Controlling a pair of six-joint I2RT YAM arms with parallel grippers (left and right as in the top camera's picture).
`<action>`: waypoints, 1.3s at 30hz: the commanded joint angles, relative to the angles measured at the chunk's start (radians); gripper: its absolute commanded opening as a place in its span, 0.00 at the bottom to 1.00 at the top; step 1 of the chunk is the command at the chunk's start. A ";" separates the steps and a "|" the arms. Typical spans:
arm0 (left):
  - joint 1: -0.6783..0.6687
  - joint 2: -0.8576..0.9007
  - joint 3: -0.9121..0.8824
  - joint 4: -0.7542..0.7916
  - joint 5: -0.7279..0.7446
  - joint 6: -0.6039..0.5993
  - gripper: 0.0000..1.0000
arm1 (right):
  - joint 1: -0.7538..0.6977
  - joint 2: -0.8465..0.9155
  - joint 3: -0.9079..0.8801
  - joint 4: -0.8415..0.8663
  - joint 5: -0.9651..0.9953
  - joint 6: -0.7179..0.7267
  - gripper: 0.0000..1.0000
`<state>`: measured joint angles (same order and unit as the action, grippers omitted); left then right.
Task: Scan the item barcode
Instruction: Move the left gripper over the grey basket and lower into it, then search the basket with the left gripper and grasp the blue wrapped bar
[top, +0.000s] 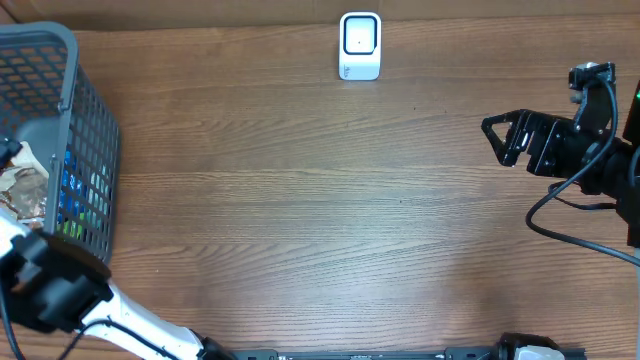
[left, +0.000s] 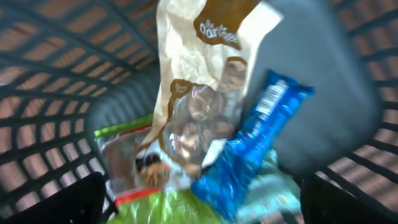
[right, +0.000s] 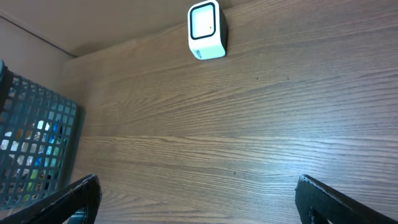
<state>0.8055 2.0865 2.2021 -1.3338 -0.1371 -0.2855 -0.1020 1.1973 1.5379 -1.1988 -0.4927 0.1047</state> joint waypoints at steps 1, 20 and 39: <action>0.002 0.103 0.012 0.007 -0.038 0.005 0.88 | 0.006 0.000 0.021 -0.004 0.002 0.002 1.00; 0.024 0.283 0.024 0.002 -0.024 0.001 0.04 | 0.006 0.089 0.021 -0.014 0.020 0.002 1.00; -0.131 -0.164 0.493 -0.224 0.236 0.164 0.04 | 0.006 0.089 0.021 0.086 -0.001 0.003 1.00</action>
<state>0.7292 2.0655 2.6602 -1.5494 0.0502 -0.1753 -0.1020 1.2915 1.5379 -1.1210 -0.4831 0.1051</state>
